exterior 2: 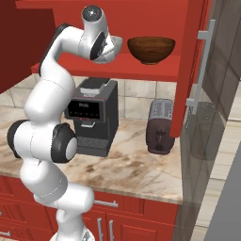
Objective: Move the bowls from the cabinet to the plates on the dining table.
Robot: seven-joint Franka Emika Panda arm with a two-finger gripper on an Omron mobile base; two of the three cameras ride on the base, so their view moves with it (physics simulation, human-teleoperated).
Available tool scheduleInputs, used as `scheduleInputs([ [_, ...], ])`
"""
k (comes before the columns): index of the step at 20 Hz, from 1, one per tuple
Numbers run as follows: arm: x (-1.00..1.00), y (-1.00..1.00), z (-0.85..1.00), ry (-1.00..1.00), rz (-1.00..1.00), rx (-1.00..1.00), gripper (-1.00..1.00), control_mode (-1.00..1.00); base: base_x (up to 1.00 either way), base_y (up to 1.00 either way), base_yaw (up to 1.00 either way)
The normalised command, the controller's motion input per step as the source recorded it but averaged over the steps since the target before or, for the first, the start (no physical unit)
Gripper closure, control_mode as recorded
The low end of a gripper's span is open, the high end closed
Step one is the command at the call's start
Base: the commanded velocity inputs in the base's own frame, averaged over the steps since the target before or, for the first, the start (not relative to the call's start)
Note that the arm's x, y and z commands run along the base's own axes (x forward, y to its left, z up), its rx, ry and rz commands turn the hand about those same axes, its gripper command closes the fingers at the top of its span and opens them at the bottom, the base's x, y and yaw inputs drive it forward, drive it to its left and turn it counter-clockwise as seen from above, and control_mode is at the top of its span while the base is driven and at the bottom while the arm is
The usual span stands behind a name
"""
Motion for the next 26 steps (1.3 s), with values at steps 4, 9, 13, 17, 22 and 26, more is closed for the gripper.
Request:
scheduleInputs([
  [4,0.06,0.01,-0.09,0.0,0.0,0.0,-1.0,-1.0,0.0,0.0,0.0],
  [9,0.15,0.01,0.0,0.0,0.0,0.0,-1.0,-1.0,0.0,0.0,0.0],
  [13,0.16,0.02,-0.01,0.0,0.0,0.0,-1.0,-1.0,0.0,0.0,0.0],
  [17,0.06,0.03,0.0,0.01,0.0,0.0,-1.0,-1.0,0.0,0.0,0.0],
  [22,0.0,0.0,0.0,0.0,0.0,0.0,1.0,-1.0,0.0,0.0,0.0],
  [26,0.0,0.0,0.0,0.0,0.0,0.0,1.0,-1.0,0.0,0.0,0.0],
])
